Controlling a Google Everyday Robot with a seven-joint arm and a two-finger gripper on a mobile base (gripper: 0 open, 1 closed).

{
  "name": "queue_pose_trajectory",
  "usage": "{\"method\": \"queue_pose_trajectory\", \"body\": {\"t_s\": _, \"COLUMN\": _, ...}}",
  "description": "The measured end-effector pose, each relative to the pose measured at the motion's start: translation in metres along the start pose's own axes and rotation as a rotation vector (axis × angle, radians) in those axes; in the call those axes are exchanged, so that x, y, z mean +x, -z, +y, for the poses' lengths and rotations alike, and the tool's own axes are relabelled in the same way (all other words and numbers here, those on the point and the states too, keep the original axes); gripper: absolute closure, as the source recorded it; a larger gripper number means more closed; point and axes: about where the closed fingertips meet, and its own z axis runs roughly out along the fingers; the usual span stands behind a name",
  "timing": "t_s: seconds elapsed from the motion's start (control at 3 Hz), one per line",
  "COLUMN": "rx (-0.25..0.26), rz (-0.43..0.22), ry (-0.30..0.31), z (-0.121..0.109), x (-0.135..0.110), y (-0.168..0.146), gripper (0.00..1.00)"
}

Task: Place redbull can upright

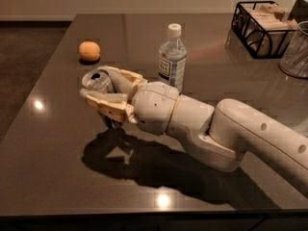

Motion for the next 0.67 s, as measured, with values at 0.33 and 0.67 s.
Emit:
{"method": "queue_pose_trajectory", "body": {"t_s": 0.33, "rx": 0.024, "rz": -0.03, "ry": -0.057, "z": -0.002, "x": -0.0006, "y": 0.0004, "gripper": 1.0}}
{"method": "queue_pose_trajectory", "body": {"t_s": 0.67, "rx": 0.043, "rz": -0.017, "ry": -0.104, "z": -0.0018, "x": 0.0059, "y": 0.0042, "gripper": 1.0}}
